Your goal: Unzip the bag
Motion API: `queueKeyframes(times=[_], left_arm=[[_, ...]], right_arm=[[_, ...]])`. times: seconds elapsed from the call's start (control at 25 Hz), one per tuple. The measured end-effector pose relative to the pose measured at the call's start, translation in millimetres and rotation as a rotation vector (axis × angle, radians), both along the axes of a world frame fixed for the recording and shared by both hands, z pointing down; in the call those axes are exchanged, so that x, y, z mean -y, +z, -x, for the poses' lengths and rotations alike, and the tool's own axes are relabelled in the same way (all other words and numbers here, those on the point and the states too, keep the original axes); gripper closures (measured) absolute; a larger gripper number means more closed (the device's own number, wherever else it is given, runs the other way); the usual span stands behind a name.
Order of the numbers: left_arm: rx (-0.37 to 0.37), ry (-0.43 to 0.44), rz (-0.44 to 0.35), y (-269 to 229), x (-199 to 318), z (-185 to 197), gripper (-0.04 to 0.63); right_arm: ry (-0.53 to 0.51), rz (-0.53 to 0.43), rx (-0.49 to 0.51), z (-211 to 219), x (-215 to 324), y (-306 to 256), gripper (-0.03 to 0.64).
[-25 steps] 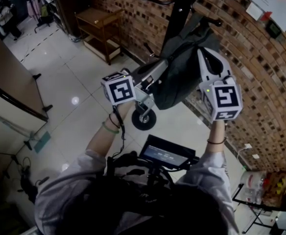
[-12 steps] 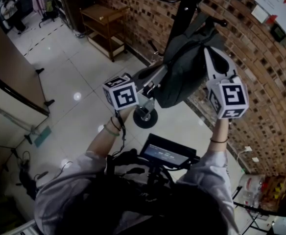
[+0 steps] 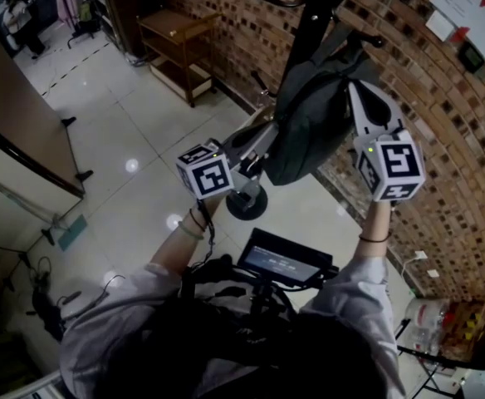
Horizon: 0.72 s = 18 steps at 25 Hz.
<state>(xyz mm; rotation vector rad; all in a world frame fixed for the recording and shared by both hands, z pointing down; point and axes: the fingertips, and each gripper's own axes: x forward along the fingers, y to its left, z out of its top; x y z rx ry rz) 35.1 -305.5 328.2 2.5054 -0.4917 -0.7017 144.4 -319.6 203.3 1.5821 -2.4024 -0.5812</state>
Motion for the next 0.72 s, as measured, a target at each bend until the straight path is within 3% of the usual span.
queueKeyframes(times=[0.2,0.72], left_arm=[[-0.011,-0.008,0.018,13.5,-2.5,1.2,0.589],[0.058,-0.055,0.06,56.3,-9.4,2.1,0.588]], right_arm=[[-0.004,0.007,0.009,-4.6,1.6,-1.0,0.602],[-0.004,0.012,0.027,-15.7,7.8,-4.0,0.597]])
